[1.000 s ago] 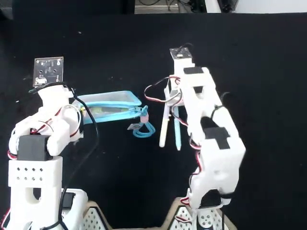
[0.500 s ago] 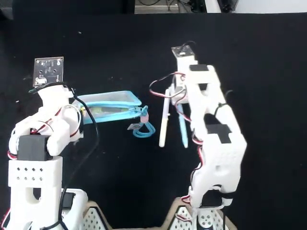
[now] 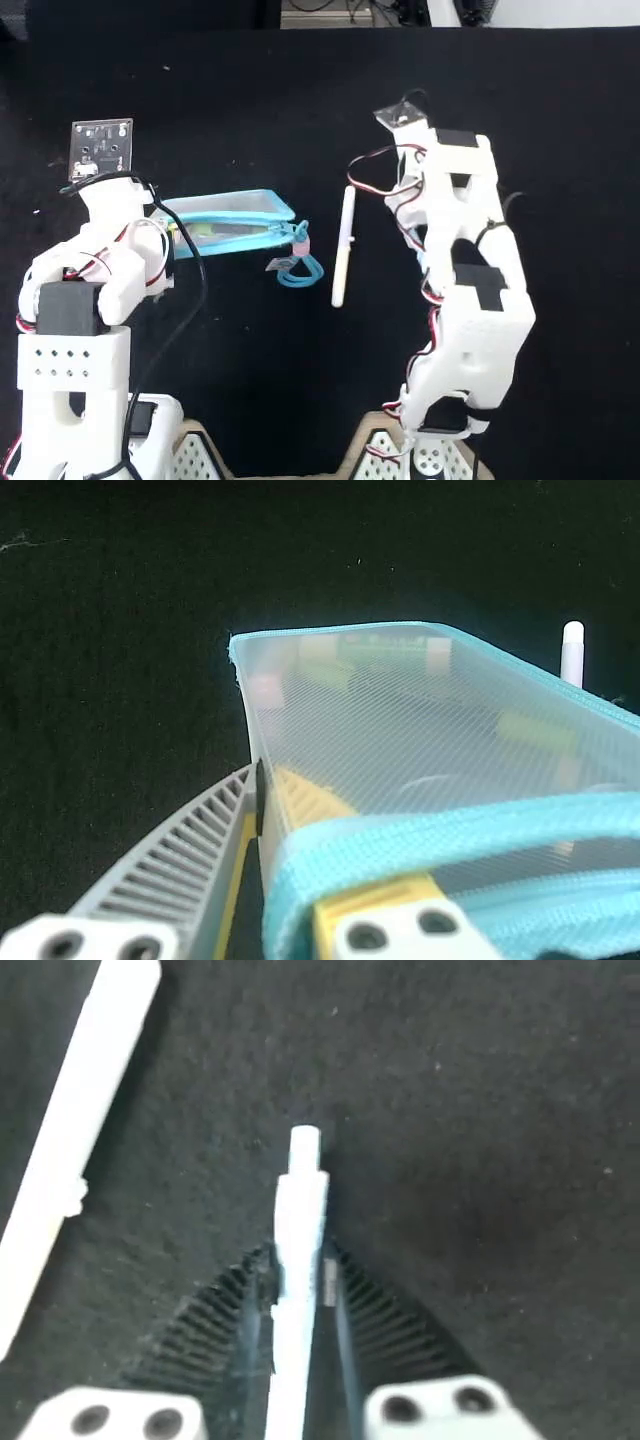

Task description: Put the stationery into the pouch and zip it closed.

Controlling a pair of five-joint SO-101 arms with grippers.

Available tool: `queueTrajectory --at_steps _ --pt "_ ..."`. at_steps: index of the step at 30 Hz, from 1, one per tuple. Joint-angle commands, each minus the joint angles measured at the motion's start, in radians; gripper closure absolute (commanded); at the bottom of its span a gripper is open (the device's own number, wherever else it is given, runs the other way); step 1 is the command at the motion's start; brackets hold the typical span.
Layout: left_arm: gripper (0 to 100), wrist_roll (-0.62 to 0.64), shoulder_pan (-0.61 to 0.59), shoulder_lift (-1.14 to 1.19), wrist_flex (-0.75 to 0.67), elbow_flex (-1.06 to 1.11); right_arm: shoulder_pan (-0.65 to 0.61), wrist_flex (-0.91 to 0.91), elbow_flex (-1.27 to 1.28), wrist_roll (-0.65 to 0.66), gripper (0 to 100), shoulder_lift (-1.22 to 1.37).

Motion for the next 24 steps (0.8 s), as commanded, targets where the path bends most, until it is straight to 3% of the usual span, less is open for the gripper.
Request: queueTrajectory --at_steps 1,11,24 --pt "97 -0.006 -0.010 0.003 0.002 0.012 -0.032 0.009 -0.019 -0.043 85.6 -0.002" --pt "97 -0.006 -0.012 0.003 0.002 0.012 -0.066 0.043 -0.136 -0.109 88.9 0.002" --pt "97 -0.006 -0.012 0.003 0.003 0.012 -0.038 -0.055 -0.108 -0.104 89.2 0.139"
